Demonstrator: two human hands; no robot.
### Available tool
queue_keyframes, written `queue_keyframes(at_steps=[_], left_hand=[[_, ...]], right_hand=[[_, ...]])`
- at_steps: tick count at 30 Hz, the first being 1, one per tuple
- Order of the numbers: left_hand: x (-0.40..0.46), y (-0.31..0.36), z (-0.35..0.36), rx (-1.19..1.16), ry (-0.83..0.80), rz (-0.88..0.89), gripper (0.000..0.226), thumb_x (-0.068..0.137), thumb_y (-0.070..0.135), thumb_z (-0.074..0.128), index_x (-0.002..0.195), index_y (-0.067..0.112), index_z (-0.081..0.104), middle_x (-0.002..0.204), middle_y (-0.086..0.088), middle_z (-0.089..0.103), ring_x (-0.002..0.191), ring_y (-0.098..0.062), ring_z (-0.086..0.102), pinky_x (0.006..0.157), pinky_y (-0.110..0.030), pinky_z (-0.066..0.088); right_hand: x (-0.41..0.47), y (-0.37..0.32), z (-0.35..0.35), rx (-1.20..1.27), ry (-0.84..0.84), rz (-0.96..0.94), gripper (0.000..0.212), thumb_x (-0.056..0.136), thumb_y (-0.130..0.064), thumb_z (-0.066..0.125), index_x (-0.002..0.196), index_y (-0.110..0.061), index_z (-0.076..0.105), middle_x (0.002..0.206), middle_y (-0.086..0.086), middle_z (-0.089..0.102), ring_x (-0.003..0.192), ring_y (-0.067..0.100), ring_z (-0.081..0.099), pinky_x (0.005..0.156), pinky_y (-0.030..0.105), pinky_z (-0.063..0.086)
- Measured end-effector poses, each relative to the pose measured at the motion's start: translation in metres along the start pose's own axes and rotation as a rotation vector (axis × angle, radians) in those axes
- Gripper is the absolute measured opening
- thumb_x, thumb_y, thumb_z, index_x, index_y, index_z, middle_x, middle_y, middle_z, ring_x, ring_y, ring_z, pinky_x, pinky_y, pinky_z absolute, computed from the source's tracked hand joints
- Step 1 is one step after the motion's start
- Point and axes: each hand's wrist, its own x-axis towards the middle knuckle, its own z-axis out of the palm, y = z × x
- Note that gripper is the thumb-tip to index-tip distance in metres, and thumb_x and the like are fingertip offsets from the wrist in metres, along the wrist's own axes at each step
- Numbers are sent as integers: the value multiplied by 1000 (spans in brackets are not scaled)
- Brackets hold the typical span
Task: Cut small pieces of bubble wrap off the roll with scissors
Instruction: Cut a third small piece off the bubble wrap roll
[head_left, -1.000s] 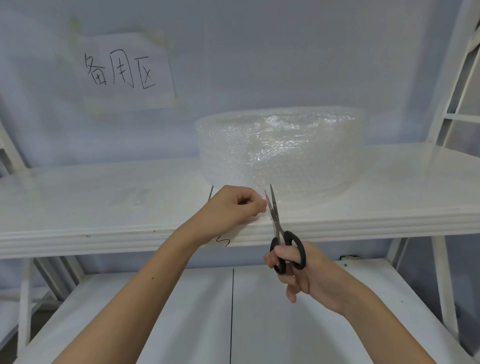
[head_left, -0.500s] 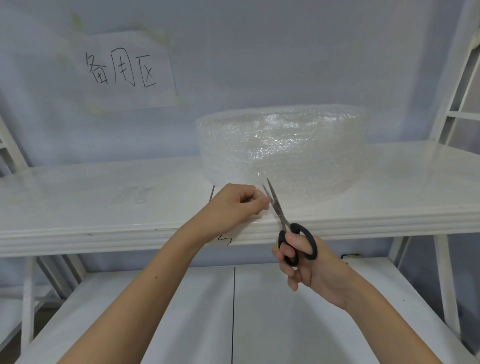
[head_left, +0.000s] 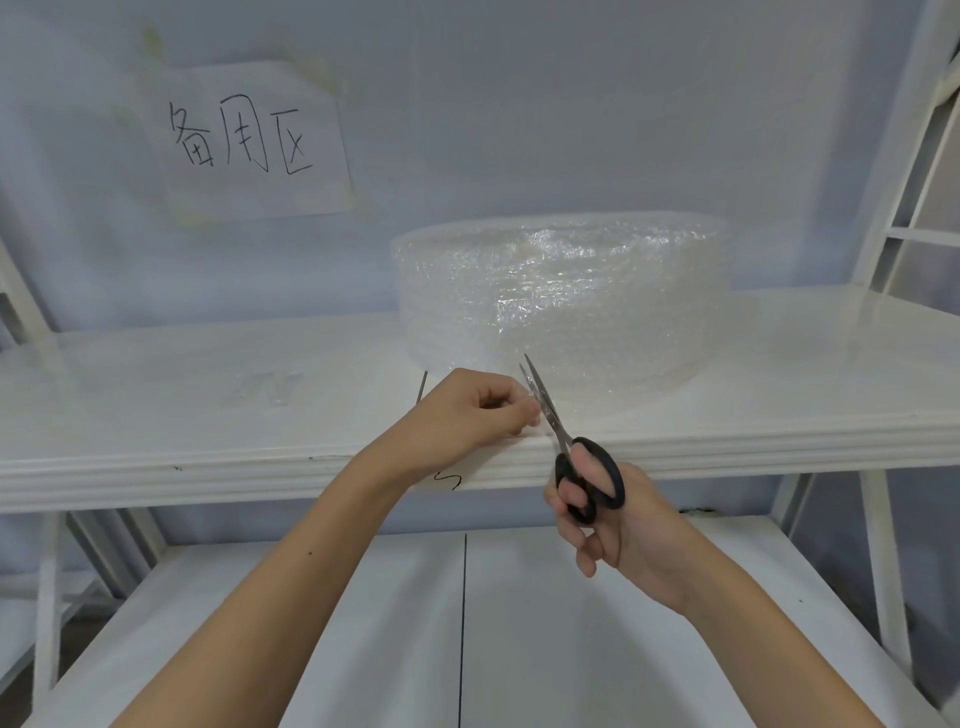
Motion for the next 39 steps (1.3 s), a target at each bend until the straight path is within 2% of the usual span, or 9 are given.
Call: queue_keyframes(at_steps=[7, 13, 18, 22, 27, 30, 33, 35, 39], left_hand=[[0, -1, -1, -10, -5, 11, 22, 94, 14, 61, 74, 17, 71, 75, 0, 63, 67, -3, 54, 69, -14, 45], [0, -2, 0, -7, -38, 24, 17, 94, 10, 62, 80, 10, 73, 77, -7, 65, 70, -5, 58, 71, -15, 47], [0, -4, -2, -12, -60, 27, 16, 93, 8, 62, 82, 2, 72, 73, 0, 65, 68, -2, 58, 71, -14, 46], [0, -1, -2, 36, -106, 51, 19, 93, 6, 63, 75, 7, 70, 73, -3, 65, 69, -4, 57, 72, -13, 46], [-2, 2, -3, 25, -125, 38, 19, 93, 6, 62, 77, 8, 71, 74, -2, 66, 69, -4, 58, 72, -13, 45], [-3, 5, -2, -33, -98, 0, 28, 96, 18, 59, 73, 13, 72, 74, -4, 67, 69, -6, 57, 76, -20, 48], [-3, 8, -2, -90, -30, -63, 44, 100, 38, 48, 75, 12, 73, 71, -4, 64, 65, -8, 50, 65, -13, 44], [-1, 8, -1, -99, 27, -82, 47, 100, 47, 45, 81, 14, 72, 72, -3, 64, 65, -10, 51, 62, -13, 43], [3, 6, 3, -85, 114, -57, 35, 100, 40, 49, 77, 20, 65, 66, 5, 61, 60, -9, 51, 58, -14, 42]], right_hand=[[0, 1, 6, 21, 7, -32, 40, 85, -43, 61, 56, -18, 49, 68, 4, 46, 47, 15, 44, 39, 27, 44], [2, -5, 10, 16, 40, -28, 43, 81, -49, 57, 59, -14, 46, 67, 4, 47, 47, 16, 43, 39, 27, 43], [1, -6, 11, 0, 36, -40, 47, 84, -50, 62, 57, -15, 46, 69, 5, 46, 45, 15, 41, 37, 26, 42], [0, -9, 10, -20, -9, -25, 45, 81, -53, 54, 59, -14, 49, 67, 2, 49, 42, 13, 38, 36, 25, 42], [2, -10, 10, -21, 13, -50, 44, 83, -50, 58, 58, -14, 48, 68, 3, 48, 39, 11, 35, 36, 24, 42], [1, -10, 11, -14, 20, -57, 41, 78, -48, 58, 59, -14, 47, 68, 3, 47, 39, 11, 34, 35, 25, 42], [0, -9, 11, -13, 21, -58, 39, 77, -47, 60, 58, -15, 47, 67, 3, 45, 39, 11, 33, 35, 24, 42], [-1, -7, 11, -21, 22, -55, 44, 81, -48, 64, 57, -15, 48, 67, 4, 45, 40, 11, 33, 36, 24, 42], [-5, -7, 10, -48, 26, -37, 42, 73, -48, 65, 57, -13, 47, 65, 2, 46, 40, 12, 33, 36, 25, 42]])
